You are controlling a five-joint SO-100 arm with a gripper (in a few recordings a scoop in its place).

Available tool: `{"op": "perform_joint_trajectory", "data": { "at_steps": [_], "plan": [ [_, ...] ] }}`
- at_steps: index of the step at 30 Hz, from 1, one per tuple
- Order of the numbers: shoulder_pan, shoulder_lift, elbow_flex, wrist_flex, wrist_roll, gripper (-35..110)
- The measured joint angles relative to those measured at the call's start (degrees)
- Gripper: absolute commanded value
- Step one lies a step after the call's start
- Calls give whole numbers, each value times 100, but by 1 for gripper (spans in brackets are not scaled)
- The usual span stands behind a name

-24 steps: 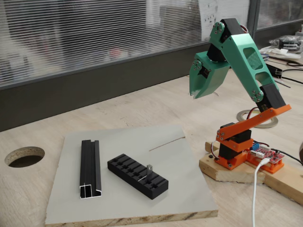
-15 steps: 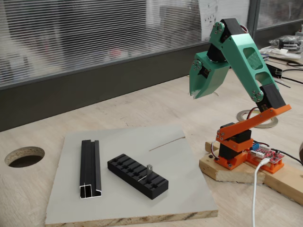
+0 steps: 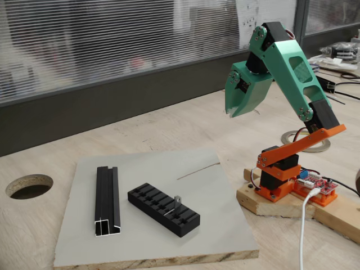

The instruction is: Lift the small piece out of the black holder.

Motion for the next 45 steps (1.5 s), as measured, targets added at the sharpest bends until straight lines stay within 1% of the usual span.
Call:
{"op": "perform_joint_trajectory", "data": {
  "at_steps": [7,10,13,18,23,34,38,45],
  "plan": [
    [-79,0,0,0,9,9],
    [-519,0,0,-44,70,9],
    [-1310,-9,0,-343,141,9],
    [-2646,-246,0,-1002,940,9],
    [-3902,-721,0,-1169,2004,9],
    [-5414,-1811,9,-1169,4772,9],
    [-5783,-2426,9,-1169,5194,9],
    [-5924,-3208,-9,-1213,5309,9]
  ]
}}
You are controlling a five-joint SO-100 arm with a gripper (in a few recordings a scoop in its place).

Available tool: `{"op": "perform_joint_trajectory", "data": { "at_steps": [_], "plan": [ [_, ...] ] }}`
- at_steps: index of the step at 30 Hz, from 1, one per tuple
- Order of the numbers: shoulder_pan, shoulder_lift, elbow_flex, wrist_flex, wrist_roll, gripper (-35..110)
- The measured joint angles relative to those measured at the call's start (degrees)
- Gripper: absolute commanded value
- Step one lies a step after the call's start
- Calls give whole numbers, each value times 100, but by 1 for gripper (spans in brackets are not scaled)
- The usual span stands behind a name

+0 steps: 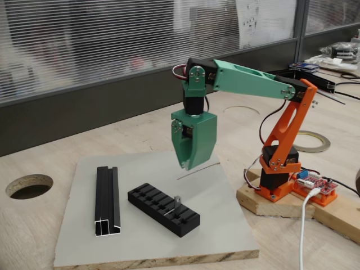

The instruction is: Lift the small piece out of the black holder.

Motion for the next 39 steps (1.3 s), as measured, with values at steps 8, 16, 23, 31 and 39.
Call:
{"op": "perform_joint_trajectory", "data": {
  "at_steps": [8,16,23,31,39],
  "plan": [
    [0,-53,0,-9,132,9],
    [-431,-53,62,-1037,1046,9],
    [-1037,-53,1011,-1450,1099,30],
    [-1107,-53,1169,-1978,1099,42],
    [-1055,-53,1239,-1969,1107,42]
  ]
}}
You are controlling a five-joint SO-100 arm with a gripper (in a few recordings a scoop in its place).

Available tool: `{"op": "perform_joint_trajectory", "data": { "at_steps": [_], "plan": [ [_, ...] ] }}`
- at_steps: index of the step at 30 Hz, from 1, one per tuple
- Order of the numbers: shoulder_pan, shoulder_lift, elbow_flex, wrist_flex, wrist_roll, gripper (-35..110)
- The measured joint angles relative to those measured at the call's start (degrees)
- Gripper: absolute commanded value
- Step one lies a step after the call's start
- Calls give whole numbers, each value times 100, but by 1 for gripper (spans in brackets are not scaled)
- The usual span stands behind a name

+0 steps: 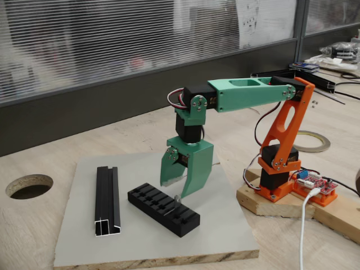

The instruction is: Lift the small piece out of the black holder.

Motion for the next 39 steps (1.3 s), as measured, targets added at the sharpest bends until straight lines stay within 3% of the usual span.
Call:
{"op": "perform_joint_trajectory", "data": {
  "at_steps": [32,39],
  "plan": [
    [0,-26,589,-475,-18,42],
    [422,-26,589,-510,-650,42]
  ]
}}
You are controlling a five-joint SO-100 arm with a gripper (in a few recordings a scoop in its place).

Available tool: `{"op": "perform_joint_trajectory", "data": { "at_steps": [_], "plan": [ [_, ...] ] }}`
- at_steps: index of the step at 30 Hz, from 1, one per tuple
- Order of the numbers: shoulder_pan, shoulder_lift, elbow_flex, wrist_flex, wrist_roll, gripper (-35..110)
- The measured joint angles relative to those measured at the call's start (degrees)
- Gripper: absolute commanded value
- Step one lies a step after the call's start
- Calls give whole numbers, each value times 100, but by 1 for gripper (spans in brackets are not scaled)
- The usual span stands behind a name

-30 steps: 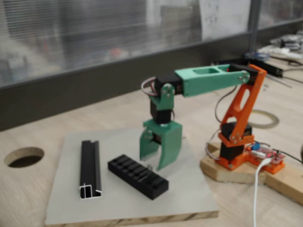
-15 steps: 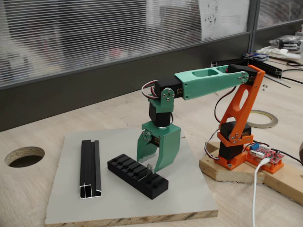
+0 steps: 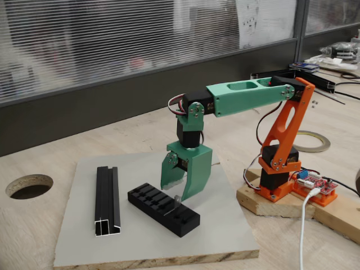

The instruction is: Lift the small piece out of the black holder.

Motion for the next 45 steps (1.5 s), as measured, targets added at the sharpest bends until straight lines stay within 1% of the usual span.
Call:
{"op": "perform_joint_trajectory", "data": {
  "at_steps": [6,38,45],
  "plan": [
    [167,0,0,-18,-141,42],
    [158,0,0,-18,-149,42],
    [-246,-167,9,-18,-132,42]
  ]
}}
